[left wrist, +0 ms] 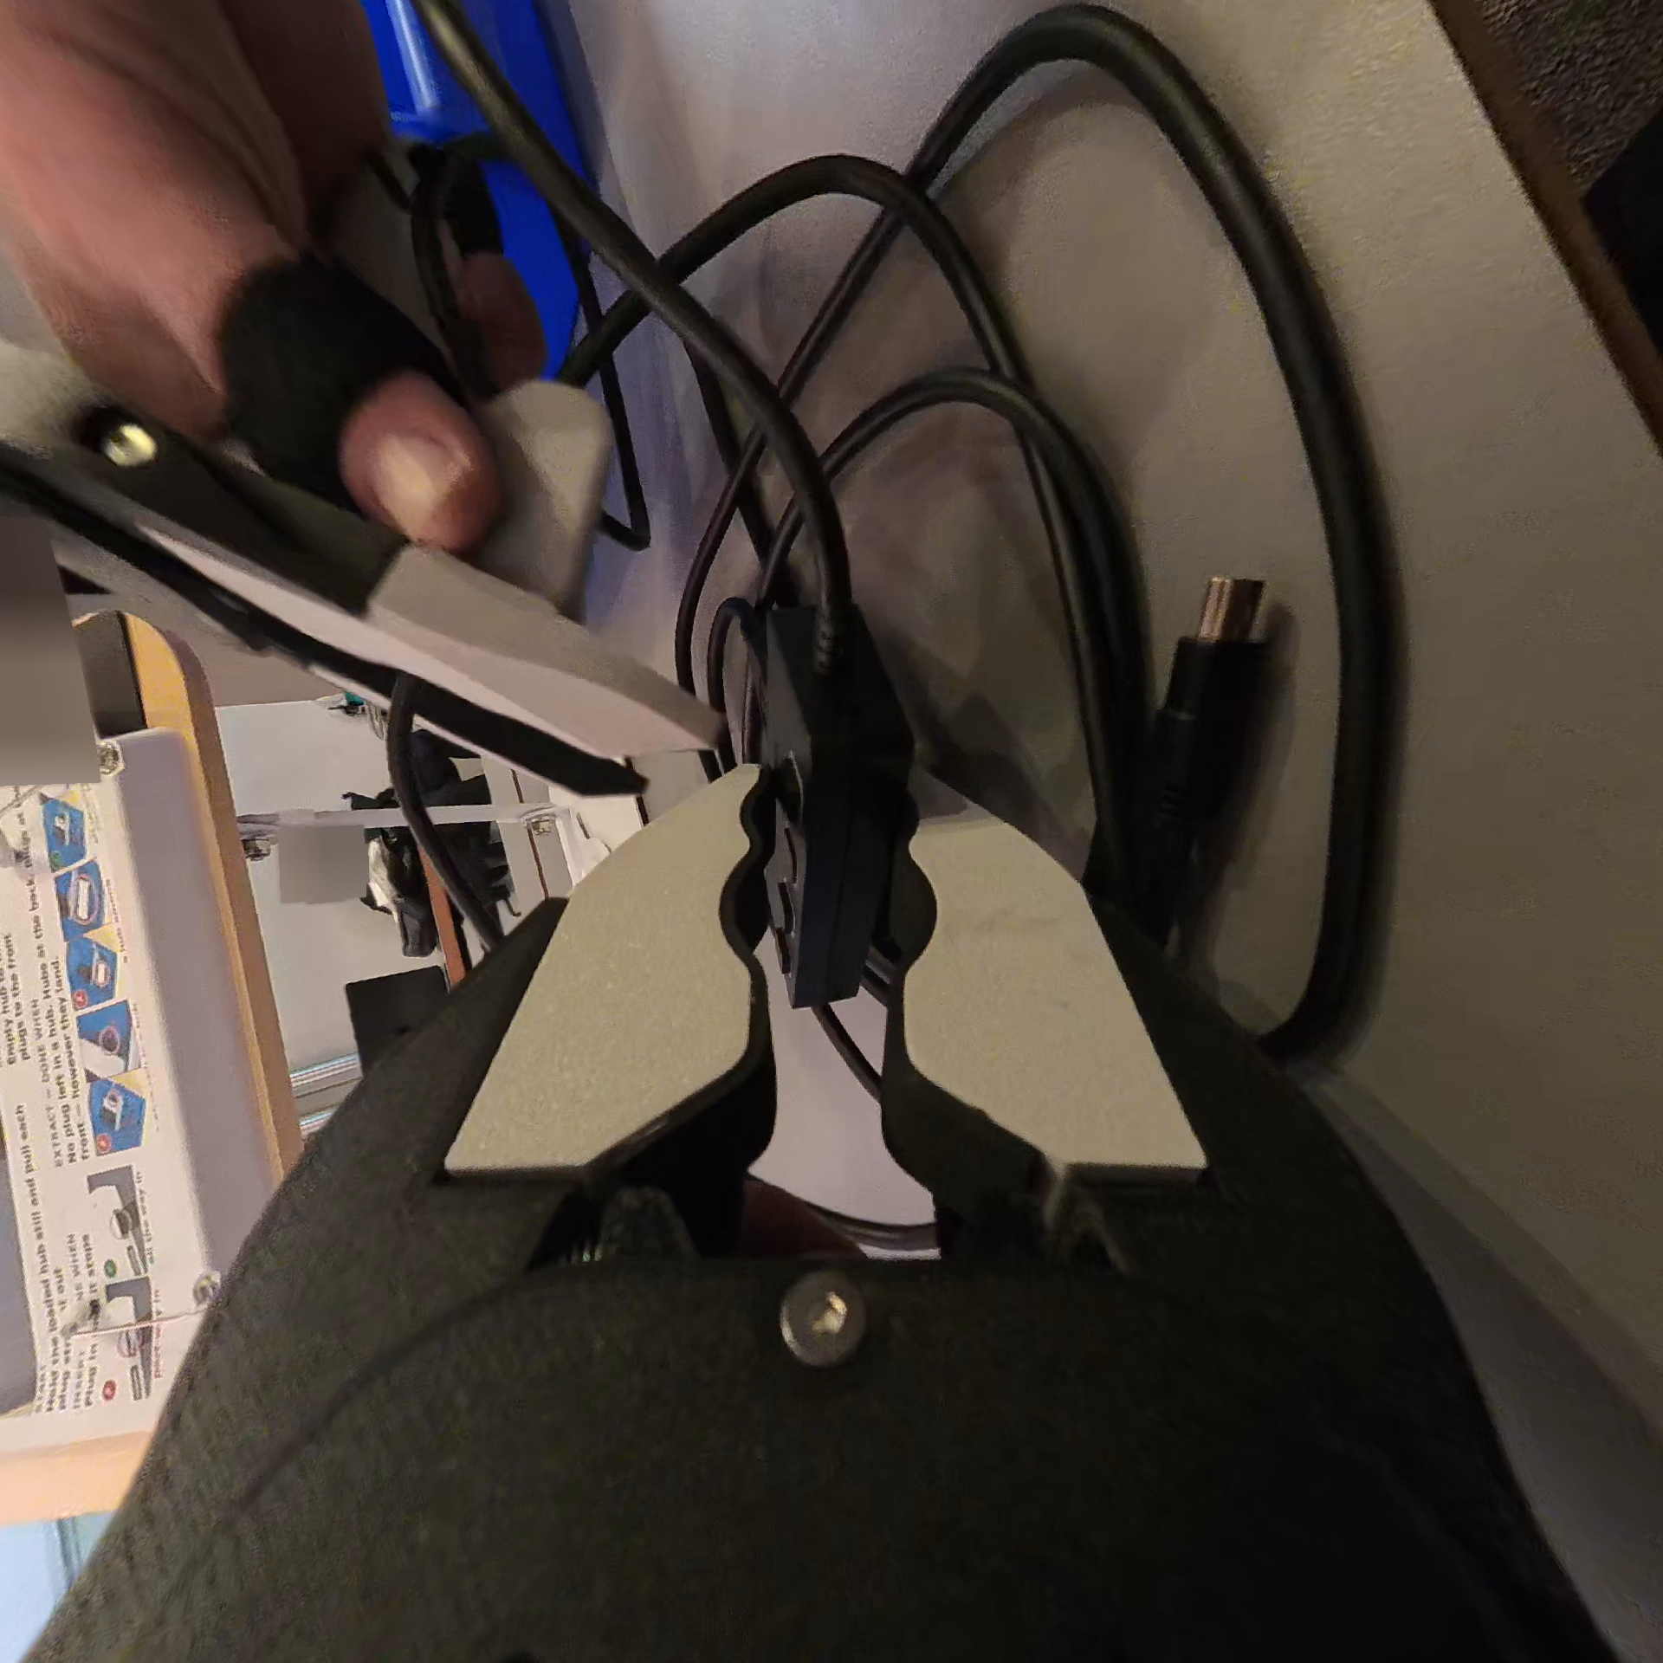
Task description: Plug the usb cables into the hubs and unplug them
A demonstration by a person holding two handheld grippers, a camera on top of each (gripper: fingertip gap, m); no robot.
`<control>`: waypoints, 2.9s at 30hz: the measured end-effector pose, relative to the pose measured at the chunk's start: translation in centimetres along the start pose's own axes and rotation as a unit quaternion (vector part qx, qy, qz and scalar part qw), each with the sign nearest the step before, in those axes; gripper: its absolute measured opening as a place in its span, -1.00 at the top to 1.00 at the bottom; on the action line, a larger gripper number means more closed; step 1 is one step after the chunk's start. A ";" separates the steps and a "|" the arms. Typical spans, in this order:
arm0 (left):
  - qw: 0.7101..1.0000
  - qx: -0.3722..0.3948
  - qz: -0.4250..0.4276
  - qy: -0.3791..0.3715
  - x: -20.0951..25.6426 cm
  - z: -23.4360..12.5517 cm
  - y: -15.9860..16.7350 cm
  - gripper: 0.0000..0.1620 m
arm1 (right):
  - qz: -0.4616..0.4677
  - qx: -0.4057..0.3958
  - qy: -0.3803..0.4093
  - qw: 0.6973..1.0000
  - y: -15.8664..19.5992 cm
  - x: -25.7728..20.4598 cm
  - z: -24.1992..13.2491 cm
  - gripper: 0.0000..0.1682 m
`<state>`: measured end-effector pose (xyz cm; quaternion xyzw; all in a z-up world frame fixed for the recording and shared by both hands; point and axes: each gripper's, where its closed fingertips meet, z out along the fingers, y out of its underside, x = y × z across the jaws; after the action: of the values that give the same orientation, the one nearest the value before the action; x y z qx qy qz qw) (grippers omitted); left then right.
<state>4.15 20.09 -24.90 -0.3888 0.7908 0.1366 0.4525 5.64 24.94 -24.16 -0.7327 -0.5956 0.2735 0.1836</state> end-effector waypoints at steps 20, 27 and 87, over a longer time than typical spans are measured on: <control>0.998 0.042 0.040 0.005 1.2 -1.8 1.2 0.72 | 0.023 -0.034 -0.059 0.997 0.6 -1.0 2.6 0.79; 0.998 0.023 0.054 -0.038 1.1 -1.2 1.6 0.75 | -0.042 -0.006 0.089 0.995 -0.2 -0.1 3.6 0.92; 0.965 -0.041 -0.206 -0.155 -3.2 -2.2 9.6 0.28 | -0.045 0.246 0.442 0.861 -12.2 8.2 -40.1 0.93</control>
<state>-3.36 26.75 -22.38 -0.5356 0.6076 0.1312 0.5717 22.21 37.88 13.03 -0.6797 -0.3977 0.0503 0.6143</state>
